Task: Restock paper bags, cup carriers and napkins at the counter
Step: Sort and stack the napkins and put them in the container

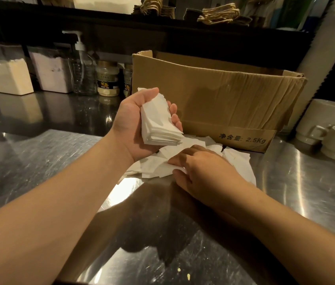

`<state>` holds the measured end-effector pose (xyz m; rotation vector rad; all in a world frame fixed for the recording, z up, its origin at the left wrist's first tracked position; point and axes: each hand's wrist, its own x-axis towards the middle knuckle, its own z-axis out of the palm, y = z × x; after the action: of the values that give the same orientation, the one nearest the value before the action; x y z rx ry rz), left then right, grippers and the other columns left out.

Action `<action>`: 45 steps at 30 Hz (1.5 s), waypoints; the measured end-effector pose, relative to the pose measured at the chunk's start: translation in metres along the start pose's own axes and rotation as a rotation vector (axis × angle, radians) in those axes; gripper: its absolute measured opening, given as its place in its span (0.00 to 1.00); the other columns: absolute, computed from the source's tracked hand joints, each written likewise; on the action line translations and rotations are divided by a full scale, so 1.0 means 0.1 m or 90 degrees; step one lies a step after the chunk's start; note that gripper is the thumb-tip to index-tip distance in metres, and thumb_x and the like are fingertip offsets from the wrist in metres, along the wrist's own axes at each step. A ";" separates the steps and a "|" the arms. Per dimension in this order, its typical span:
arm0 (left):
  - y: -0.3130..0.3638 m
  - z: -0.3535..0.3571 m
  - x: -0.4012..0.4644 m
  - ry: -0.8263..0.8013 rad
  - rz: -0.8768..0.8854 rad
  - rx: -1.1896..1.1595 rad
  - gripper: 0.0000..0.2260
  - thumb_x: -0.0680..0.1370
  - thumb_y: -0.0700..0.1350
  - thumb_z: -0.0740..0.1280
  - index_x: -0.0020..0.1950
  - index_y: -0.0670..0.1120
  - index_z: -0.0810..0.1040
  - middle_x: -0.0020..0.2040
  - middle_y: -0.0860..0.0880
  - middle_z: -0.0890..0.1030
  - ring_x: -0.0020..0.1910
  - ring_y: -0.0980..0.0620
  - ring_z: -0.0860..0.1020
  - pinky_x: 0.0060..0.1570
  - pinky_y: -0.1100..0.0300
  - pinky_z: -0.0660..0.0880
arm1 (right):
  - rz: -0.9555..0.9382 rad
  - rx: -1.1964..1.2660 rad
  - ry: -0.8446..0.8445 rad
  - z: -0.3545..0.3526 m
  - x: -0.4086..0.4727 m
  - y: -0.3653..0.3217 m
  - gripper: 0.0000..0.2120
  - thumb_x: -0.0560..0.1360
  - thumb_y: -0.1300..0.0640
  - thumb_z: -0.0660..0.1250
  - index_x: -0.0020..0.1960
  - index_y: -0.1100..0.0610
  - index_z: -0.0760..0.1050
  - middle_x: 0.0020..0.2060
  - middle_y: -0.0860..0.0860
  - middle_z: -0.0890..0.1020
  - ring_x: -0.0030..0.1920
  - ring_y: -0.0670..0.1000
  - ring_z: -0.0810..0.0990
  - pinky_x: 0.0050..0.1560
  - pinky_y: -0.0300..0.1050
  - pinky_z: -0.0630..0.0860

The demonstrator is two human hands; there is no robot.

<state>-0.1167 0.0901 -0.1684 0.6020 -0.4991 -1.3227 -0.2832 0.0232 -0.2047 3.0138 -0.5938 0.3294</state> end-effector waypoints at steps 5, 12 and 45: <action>0.00 0.00 0.00 -0.001 -0.001 -0.004 0.16 0.76 0.51 0.67 0.61 0.44 0.73 0.48 0.44 0.78 0.41 0.48 0.77 0.50 0.52 0.76 | 0.010 -0.004 -0.009 -0.03 0.00 -0.03 0.20 0.85 0.47 0.56 0.77 0.43 0.65 0.69 0.48 0.77 0.67 0.51 0.74 0.62 0.45 0.73; 0.00 0.00 0.01 0.001 -0.002 0.001 0.18 0.75 0.51 0.68 0.62 0.45 0.74 0.48 0.44 0.78 0.41 0.48 0.77 0.48 0.52 0.77 | 0.000 -0.053 0.025 0.00 -0.02 -0.05 0.20 0.86 0.47 0.52 0.77 0.48 0.62 0.56 0.51 0.82 0.51 0.53 0.79 0.46 0.45 0.74; 0.00 -0.01 0.01 0.009 -0.006 0.014 0.18 0.75 0.51 0.67 0.62 0.45 0.74 0.47 0.45 0.78 0.40 0.48 0.78 0.48 0.52 0.77 | 0.078 0.303 0.007 0.06 0.00 0.14 0.08 0.78 0.47 0.68 0.56 0.43 0.83 0.54 0.38 0.79 0.58 0.40 0.75 0.57 0.40 0.75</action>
<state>-0.1159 0.0888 -0.1693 0.6314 -0.5000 -1.3229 -0.2876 0.0098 -0.2108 3.4255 -0.8028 0.5677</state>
